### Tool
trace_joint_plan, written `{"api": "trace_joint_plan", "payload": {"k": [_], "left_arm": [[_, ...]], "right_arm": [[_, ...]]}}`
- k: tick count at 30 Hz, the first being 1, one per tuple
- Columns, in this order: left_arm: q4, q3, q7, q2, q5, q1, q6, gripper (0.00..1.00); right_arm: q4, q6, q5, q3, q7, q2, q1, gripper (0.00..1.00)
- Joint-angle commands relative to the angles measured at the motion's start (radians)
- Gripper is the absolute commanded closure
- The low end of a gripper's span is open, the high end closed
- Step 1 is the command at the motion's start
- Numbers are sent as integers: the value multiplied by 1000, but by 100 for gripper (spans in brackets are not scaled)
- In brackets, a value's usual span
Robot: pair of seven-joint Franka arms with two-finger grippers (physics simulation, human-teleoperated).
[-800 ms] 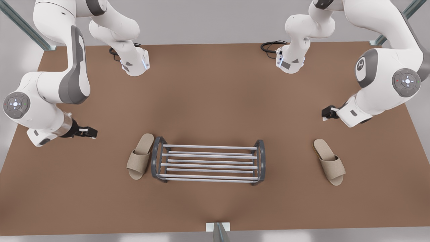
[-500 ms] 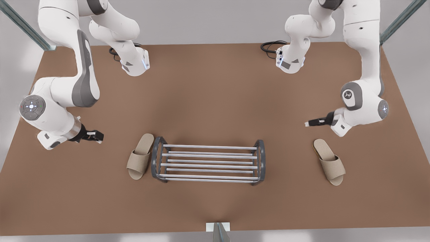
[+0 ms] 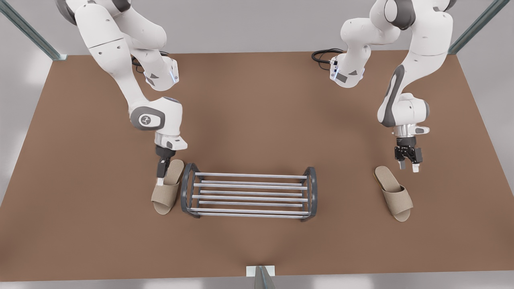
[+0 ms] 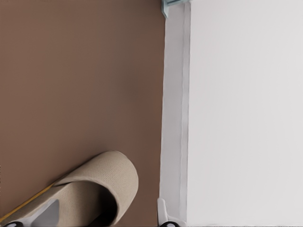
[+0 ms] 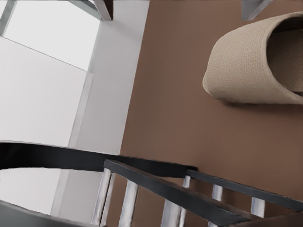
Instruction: Place the right shoe on the shoe rack with the right arm, and place the left shoe on the shoe rack with the left arm
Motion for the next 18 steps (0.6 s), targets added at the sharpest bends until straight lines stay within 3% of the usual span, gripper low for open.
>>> {"api": "trace_joint_plan", "payload": {"k": [1,7,12,18], "left_arm": [[12,-2,901,11,-269,-1,12,0],[35,-49,589,39,-270,-11,20,0],[114,-83,522,112,-287,-13,24,0],[190,-83,252,163,-303,-11,58,0]], "right_arm": [[-9,27,-153,7,798,12,-3,0],[-35,-104,-150,7,1104,72,-8,0],[-38,-190,-170,8,1164,141,-8,0],[-44,-213,-454,-9,1237,158,-19,0]]}}
